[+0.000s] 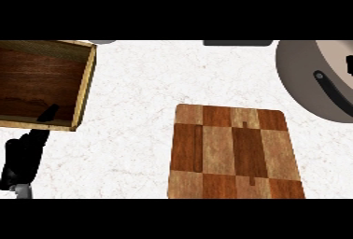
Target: Pick the tomato from the cutting board and place it in the pot
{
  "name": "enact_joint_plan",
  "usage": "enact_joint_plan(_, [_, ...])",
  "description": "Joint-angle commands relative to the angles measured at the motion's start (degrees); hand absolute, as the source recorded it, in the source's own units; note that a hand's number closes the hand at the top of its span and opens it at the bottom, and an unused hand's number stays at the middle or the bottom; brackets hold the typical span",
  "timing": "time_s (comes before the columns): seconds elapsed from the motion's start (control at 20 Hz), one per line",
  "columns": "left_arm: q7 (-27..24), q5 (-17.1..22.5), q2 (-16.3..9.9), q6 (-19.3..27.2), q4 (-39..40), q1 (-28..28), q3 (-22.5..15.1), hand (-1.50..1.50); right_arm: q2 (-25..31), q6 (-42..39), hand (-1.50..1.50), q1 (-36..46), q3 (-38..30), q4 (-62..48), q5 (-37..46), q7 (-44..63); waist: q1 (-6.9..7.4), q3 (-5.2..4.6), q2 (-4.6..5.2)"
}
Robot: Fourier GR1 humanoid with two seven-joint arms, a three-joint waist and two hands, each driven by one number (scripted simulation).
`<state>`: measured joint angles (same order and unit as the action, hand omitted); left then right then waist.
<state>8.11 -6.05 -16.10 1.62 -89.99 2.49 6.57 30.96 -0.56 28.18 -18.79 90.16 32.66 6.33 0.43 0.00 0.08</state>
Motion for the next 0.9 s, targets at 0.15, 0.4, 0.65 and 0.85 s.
enact_joint_plan(0.15, [0.5, 0.0, -0.2, -1.2, -0.7, 0.2, 1.2, 0.0, 5.6, 1.8, 1.5, 10.9, -3.0, -22.7, -0.9, -9.9, 0.6, 0.01, 0.1])
enact_joint_plan(0.4, [-0.3, -1.2, 0.4, -0.8, 3.3, -3.7, 0.6, 0.0, 8.9, 5.2, 1.5, 21.1, -3.4, -42.0, 0.9, -18.2, 1.32, 0.04, 0.62])
enact_joint_plan(0.65, [-0.5, -2.6, 2.3, 0.0, 1.0, -2.1, -1.3, 0.0, 7.0, 12.1, 1.5, 26.2, -0.8, -55.1, 5.9, -23.3, 2.11, 0.06, 0.71])
enact_joint_plan(0.85, [1.4, -1.2, 1.1, -1.4, 0.3, -5.0, -0.7, 0.0, 9.0, 15.6, 1.5, 29.4, 0.4, -63.2, 9.8, -25.8, 3.51, 0.14, 1.33])
